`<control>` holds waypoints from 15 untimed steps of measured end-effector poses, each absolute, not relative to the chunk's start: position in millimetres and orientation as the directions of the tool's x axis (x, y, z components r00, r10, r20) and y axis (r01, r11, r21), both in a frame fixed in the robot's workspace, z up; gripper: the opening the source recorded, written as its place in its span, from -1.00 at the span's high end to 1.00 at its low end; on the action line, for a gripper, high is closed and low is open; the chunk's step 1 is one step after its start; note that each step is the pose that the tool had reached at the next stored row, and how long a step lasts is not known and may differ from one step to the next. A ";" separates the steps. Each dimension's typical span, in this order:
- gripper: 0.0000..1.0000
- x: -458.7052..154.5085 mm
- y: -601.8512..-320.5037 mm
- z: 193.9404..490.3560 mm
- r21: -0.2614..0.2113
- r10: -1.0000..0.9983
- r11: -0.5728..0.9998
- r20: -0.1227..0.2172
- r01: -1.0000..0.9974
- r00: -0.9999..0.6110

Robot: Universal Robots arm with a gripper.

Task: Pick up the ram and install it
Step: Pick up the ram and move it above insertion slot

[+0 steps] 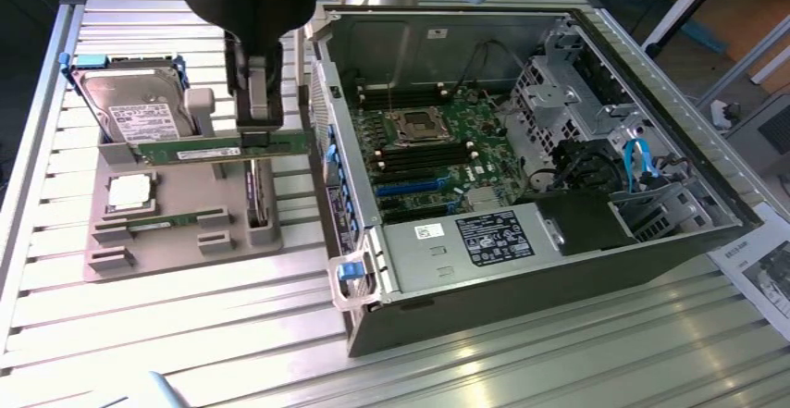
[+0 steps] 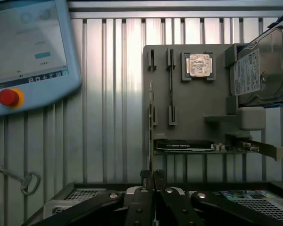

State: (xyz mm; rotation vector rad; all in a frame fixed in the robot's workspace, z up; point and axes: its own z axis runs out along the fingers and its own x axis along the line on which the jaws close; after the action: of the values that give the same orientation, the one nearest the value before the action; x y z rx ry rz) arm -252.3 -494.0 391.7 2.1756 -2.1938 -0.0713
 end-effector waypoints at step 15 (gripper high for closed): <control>0.76 -193.7 -495.9 392.2 0.076 -1.000 0.007 0.004 -0.997 -0.007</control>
State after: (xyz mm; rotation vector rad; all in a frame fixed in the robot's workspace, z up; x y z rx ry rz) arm -193.7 -495.9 392.2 2.1732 -2.1884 -0.0793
